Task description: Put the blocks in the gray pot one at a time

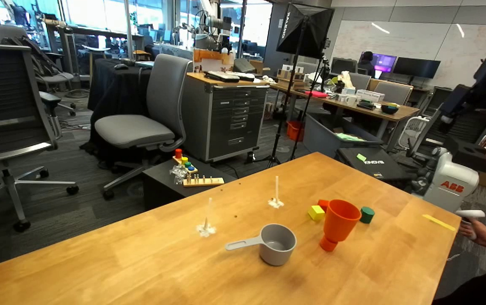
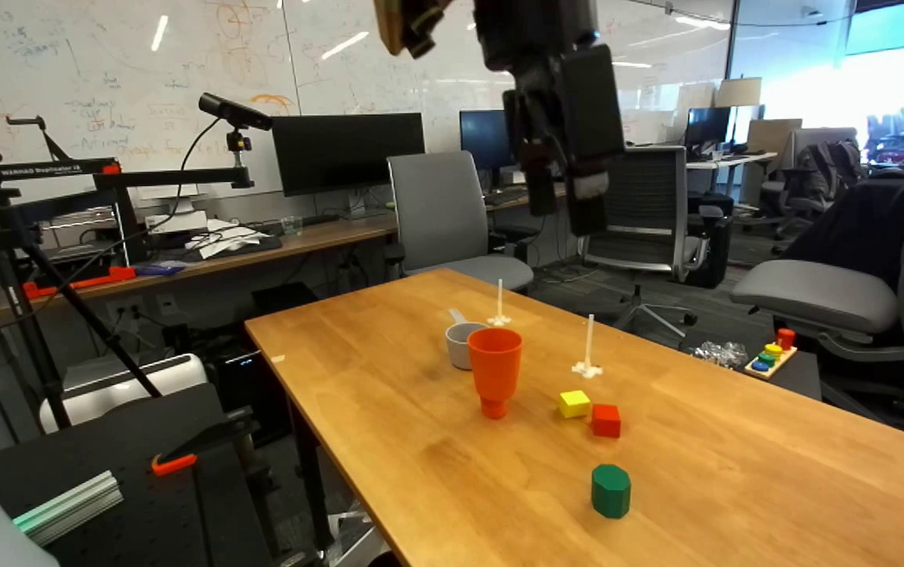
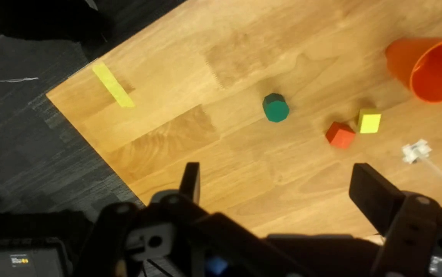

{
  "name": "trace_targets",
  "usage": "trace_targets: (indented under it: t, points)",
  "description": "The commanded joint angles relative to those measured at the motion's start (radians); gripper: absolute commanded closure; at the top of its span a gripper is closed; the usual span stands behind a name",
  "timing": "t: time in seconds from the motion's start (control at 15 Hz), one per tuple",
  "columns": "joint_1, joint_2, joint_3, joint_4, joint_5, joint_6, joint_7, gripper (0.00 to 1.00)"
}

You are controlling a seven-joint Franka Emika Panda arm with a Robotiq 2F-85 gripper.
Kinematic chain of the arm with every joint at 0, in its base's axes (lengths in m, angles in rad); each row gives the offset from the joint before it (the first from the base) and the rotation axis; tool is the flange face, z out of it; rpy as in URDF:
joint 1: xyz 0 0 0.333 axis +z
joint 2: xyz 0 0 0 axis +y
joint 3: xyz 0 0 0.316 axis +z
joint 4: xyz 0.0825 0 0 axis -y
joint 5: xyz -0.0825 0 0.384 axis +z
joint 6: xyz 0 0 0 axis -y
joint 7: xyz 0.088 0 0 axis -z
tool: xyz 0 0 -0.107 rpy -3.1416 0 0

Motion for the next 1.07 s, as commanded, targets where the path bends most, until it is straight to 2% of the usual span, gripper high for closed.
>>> trace_targets:
  t: [0.0,0.13,0.2,0.33,0.53,0.6,1.0]
  points:
    - [-0.016,0.225,-0.024,0.163,0.058,0.064,0.073,0.00]
    - [0.001,0.313,-0.034,0.247,0.097,0.008,0.082,0.00]
    - [0.000,0.221,-0.040,0.143,0.052,0.045,0.058,0.00]
    - [0.007,0.298,-0.047,0.202,0.073,0.044,0.065,0.00]
    - [0.009,0.328,-0.054,0.221,0.059,0.061,0.095,0.00]
    - [0.005,0.372,-0.056,0.253,0.094,0.021,0.073,0.00]
    - [0.011,0.581,-0.105,0.299,0.090,0.001,0.123,0.00]
